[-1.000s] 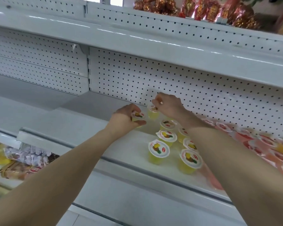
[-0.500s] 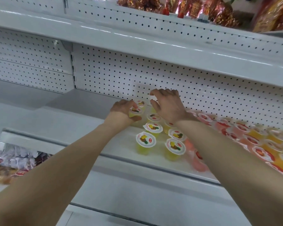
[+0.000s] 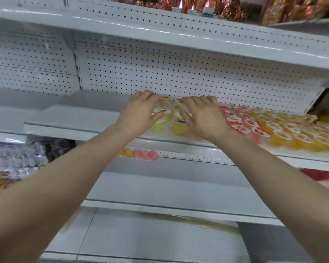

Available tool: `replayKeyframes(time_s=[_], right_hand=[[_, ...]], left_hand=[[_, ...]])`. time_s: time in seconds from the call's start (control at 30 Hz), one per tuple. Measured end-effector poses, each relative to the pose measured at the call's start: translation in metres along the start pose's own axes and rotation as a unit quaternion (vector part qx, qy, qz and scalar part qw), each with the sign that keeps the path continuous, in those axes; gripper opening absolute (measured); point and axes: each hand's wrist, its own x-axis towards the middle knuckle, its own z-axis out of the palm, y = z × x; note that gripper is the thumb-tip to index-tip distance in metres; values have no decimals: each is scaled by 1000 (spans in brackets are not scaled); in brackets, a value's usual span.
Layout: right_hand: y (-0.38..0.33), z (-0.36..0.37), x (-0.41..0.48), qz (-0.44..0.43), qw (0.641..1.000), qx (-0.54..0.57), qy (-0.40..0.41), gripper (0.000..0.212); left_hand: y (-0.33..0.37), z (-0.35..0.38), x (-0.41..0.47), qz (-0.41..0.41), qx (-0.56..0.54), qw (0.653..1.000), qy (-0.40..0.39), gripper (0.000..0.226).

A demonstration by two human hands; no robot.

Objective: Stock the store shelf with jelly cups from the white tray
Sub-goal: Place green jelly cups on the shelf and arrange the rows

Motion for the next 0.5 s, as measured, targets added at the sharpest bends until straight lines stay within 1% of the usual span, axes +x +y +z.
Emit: replayKeyframes(time_s=[0.13,0.2,0.37,0.5], right_hand=[[-2,-44,-77,12,999,-43,-13,34],[-3,-64,-122,34,998,-37,-35,37],[2,-100,-226,96,990,-45,-98,40],[23,-122,-304,134,981,-83,-114,39]], left_hand=[[55,-1,-42,44,-18,999,-10,40],[86,6,-65,59,-32,998,-22,41],[156,32,-109,76,-80,991,-80,42],[214,65,-126,119,-109,980,-119,42]])
